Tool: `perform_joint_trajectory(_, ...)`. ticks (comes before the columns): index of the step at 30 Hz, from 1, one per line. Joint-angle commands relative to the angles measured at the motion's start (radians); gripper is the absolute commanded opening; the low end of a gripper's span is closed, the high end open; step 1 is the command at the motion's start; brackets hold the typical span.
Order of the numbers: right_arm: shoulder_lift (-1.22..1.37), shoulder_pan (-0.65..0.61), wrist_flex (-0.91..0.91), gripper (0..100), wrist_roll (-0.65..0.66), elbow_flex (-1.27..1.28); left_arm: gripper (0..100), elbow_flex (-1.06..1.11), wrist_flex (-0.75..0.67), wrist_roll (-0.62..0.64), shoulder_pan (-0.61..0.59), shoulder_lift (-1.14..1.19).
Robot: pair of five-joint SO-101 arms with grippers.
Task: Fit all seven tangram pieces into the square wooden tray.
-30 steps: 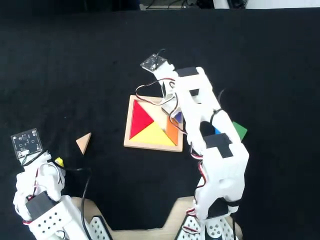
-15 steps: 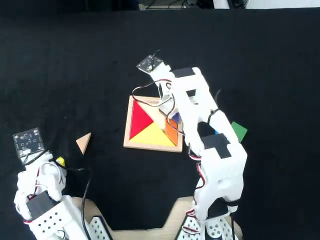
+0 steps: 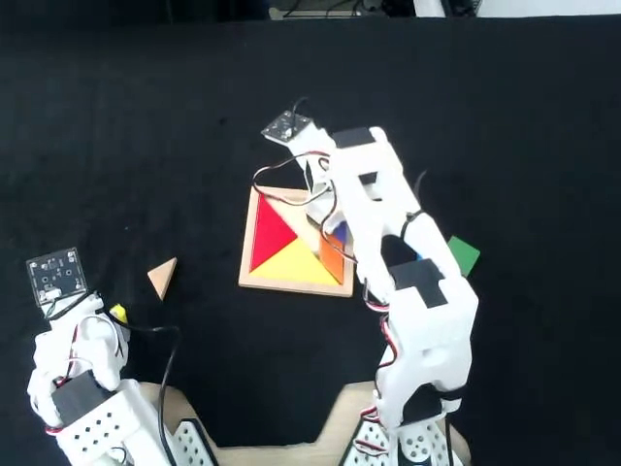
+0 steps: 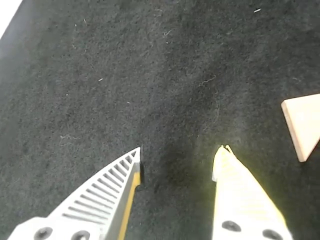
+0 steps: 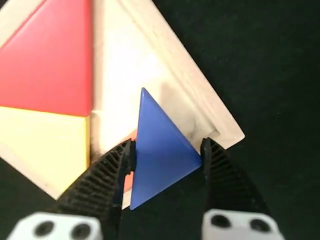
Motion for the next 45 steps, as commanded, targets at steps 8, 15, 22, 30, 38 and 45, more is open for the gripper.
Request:
perform_joint_trajectory(8, -0.028, -0.014, 0.005, 22.4, 0.005, -0.071, 24, -0.005, -0.015, -0.005, 0.013, -0.006)
perform_joint_trajectory(15, -0.008, -0.02, 0.005, 27.1, 0.006, -0.07, 24, -0.005, -0.015, -0.005, 0.013, -0.006)
perform_joint_trajectory(22, -0.019, -0.018, 0.005, 23.4, 0.005, -0.077, 24, -0.005, -0.015, -0.005, 0.016, -0.006)
perform_joint_trajectory(30, -0.065, -0.068, -0.026, 1.2, -0.109, -0.065, 24, -0.004, -0.015, -0.005, 0.016, -0.006)
perform_joint_trajectory(38, 0.021, -0.084, -0.061, 1.1, -0.109, -0.062, 24, -0.004, -0.015, -0.005, 0.016, -0.006)
perform_joint_trajectory(45, 0.048, -0.075, -0.054, 1.1, -0.109, -0.056, 24, -0.004, -0.015, -0.005, 0.015, -0.006)
